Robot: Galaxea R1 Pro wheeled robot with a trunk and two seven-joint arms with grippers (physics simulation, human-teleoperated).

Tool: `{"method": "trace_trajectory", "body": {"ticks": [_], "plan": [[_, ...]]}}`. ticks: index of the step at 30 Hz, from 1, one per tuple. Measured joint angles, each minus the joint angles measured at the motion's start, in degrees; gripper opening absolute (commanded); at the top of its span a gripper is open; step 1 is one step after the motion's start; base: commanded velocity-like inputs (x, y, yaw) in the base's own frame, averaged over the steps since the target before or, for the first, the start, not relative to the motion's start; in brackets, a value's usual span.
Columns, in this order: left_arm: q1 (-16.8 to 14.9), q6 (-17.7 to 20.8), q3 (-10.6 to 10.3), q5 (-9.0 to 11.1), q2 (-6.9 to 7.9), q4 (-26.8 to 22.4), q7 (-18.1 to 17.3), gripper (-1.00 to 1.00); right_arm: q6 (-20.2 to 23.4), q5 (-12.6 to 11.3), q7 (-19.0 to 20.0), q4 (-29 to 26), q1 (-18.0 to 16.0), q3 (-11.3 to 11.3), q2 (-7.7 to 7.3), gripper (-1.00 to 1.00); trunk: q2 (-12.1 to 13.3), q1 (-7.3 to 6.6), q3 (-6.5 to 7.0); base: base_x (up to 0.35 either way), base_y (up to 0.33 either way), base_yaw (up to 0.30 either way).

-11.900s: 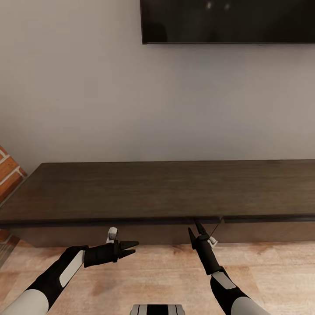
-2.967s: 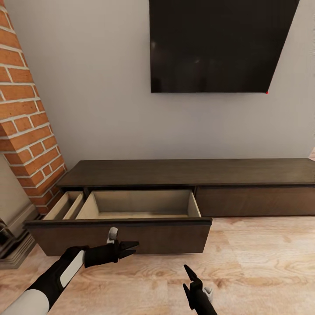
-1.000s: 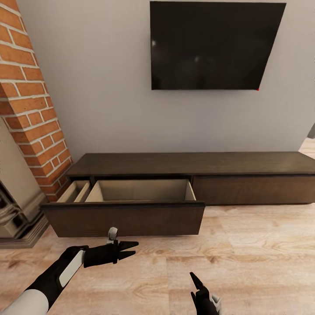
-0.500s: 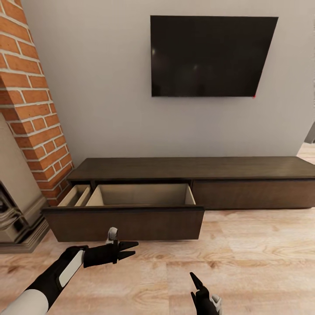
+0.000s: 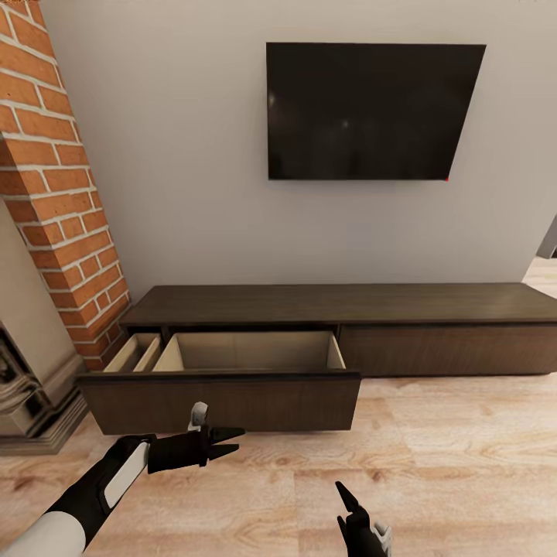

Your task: Place each of the two pumpkins and all three candles from the living room inside a cabinet in the living room (use any cabinet), then make sure every cabinet is closed, and position the cauldron so it is next to a table in the living room.

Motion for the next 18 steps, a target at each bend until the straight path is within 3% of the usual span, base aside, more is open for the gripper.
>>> {"method": "trace_trajectory", "body": {"ticks": [18], "plan": [[0.01, -0.02, 0.01, -0.01, 0.0, 0.0, 0.13, 1.0, 0.08, 0.09, -0.06, -0.08, 0.0, 0.0, 0.26, 1.0, 7.22, -3.95, 2.2, 0.0, 0.0, 0.08]]}}
